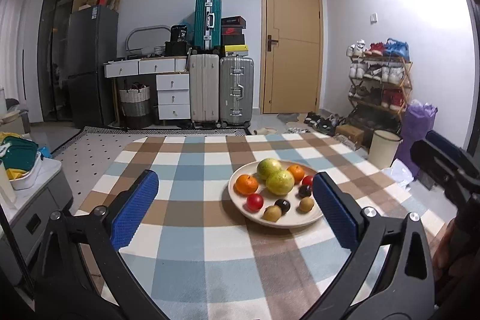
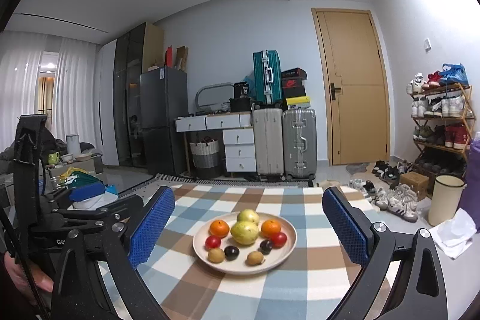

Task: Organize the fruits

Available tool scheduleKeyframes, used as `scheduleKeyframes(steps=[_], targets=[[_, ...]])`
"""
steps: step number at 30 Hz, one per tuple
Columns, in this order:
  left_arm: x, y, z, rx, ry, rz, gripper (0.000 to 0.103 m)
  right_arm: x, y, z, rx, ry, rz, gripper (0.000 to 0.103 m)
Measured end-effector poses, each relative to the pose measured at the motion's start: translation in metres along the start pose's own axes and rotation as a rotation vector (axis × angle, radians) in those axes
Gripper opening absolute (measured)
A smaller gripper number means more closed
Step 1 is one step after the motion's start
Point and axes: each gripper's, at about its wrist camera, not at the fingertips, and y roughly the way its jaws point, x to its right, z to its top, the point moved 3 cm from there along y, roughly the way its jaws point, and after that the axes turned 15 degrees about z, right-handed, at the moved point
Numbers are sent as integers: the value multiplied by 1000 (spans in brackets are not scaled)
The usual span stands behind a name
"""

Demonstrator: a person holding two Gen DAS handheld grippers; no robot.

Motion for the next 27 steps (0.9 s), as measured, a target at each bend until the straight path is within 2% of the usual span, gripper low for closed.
scheduleKeyframes(steps=[4, 9, 13, 20, 24, 27], targets=[[-2, 4, -14, -18, -2, 8, 102, 4, -7, -12, 0, -15, -28, 101], [-7, 4, -29, 34, -4, 32, 102, 13, -12, -24, -15, 3, -59, 101], [-10, 9, -35, 46, -21, 34, 102, 16, -12, -31, -28, -7, -72, 101], [-10, 30, -47, -20, -19, 96, 102, 26, -1, -44, -98, 32, -100, 101], [-9, 34, -50, -18, -14, 109, 102, 33, 18, -53, -205, 49, -119, 102], [-9, 35, -49, -16, -12, 110, 102, 27, 15, -53, -194, 18, -103, 102]])
